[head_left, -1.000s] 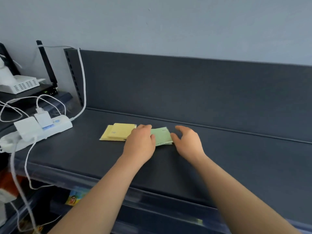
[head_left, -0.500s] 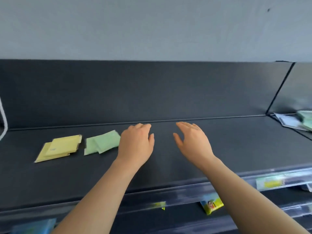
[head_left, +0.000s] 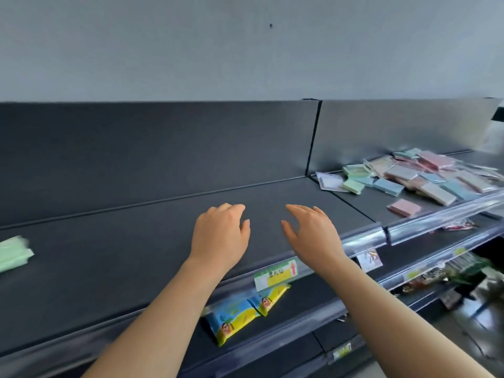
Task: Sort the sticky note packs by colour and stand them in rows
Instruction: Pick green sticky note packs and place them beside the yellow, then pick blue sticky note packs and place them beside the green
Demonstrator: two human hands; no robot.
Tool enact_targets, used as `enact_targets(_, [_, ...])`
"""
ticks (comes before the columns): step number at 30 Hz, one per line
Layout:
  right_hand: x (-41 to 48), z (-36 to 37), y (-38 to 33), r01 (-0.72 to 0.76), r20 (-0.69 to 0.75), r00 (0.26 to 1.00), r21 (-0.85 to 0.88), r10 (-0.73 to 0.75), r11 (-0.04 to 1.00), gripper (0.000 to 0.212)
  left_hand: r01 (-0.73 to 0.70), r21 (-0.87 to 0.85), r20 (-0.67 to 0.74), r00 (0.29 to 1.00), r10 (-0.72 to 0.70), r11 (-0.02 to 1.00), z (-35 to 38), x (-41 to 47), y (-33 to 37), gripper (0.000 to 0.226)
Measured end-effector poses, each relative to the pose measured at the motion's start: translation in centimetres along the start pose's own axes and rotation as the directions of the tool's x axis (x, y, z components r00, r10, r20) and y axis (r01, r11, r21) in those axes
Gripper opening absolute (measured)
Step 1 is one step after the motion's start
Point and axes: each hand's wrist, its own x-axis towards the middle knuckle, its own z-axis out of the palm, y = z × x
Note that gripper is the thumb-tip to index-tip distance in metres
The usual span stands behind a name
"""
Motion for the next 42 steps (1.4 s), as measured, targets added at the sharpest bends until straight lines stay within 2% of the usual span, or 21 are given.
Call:
enact_targets(4, [-0.1,-2.4,7.7,-0.043,0.014,0.999,-0.020,0.044,0.999,0.047,-0.026,-0.053,-0.005,1.000,0.026,0.998,3.2,2.0,6.8,0.038])
enact_targets(12, [0.7,-5.7,19.5,-0.156,0.047,0.986,-0.036,0.157,0.987,0.042,-0.037,-0.108,0.052,0.998,0.043,0.993,9.0,6.4,16.8,0.035])
enact_targets(15, [2.0,-6.4,23.0,-0.212,0.056,0.975,-0.035,0.214,0.977,0.033,-0.048,-0.137,0.067,0.996,0.057,0.989,10.7,8.5,19.2,0.039])
enact_targets(26, [11.4,-6.2,34.6,-0.280,0.061,0.958,-0.035,0.281,0.960,0.038,-0.044,-0.087,0.134,0.989,0.055,0.995,19.3,19.9,25.8,0.032])
enact_targets(33, [17.4,-5.2,41.2,-0.180,0.147,0.968,-0.161,0.204,0.970,0.051,0.027,0.024,0.230,0.973,-0.032,0.999,24.2,26.0,28.9,0.034])
enact_targets(38, [20.8,-3.7,45.0,-0.060,0.301,0.945,-0.213,0.124,0.975,0.071,0.137,0.147,0.304,0.936,-0.177,0.980,27.4,29.0,30.8,0.056])
enact_targets(42, [22.5,-2.9,46.8,0.030,0.349,0.936,-0.200,0.042,0.979,0.072,0.240,0.142,0.313,0.909,-0.274,0.960,29.0,30.3,31.5,0.065])
